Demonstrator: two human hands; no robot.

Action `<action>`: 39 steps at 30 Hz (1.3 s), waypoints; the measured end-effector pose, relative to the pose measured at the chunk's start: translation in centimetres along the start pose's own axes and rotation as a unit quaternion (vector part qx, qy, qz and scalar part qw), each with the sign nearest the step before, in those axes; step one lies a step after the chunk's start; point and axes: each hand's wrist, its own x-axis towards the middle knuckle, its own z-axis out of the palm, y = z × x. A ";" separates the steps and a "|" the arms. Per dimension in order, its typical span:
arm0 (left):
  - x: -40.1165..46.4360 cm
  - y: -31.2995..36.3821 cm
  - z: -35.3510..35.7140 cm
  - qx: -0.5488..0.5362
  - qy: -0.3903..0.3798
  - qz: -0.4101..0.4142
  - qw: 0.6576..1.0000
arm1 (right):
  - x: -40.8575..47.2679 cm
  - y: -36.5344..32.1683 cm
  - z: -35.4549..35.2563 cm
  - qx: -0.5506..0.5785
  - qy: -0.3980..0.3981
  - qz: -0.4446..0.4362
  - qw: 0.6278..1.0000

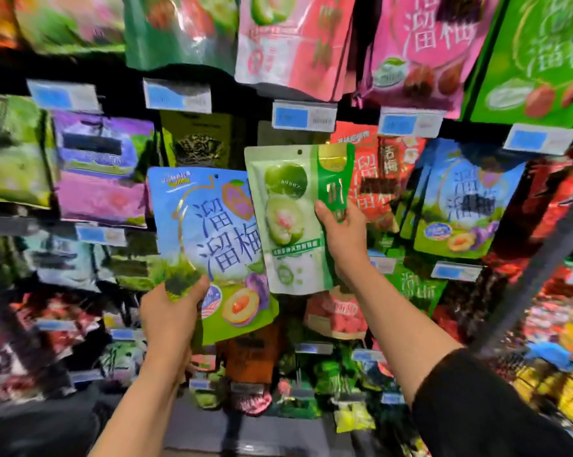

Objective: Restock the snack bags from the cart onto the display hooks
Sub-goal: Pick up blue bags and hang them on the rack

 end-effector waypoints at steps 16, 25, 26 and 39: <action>1.1 0.2 -1.3 -0.020 0.067 0.015 0.997 | 3.0 0.5 3.0 0.031 0.013 0.017 0.999; 1.3 -1.0 -1.4 -0.026 0.050 -0.022 0.998 | 5.0 0.6 3.8 0.051 0.065 0.041 0.996; 1.2 -1.0 -1.3 -0.028 0.046 -0.022 0.998 | 5.0 0.8 3.8 0.053 0.065 0.045 0.995; 0.5 -1.3 -2.1 -0.030 0.019 -0.036 0.999 | 8.3 4.0 5.2 -0.175 0.066 0.095 0.978</action>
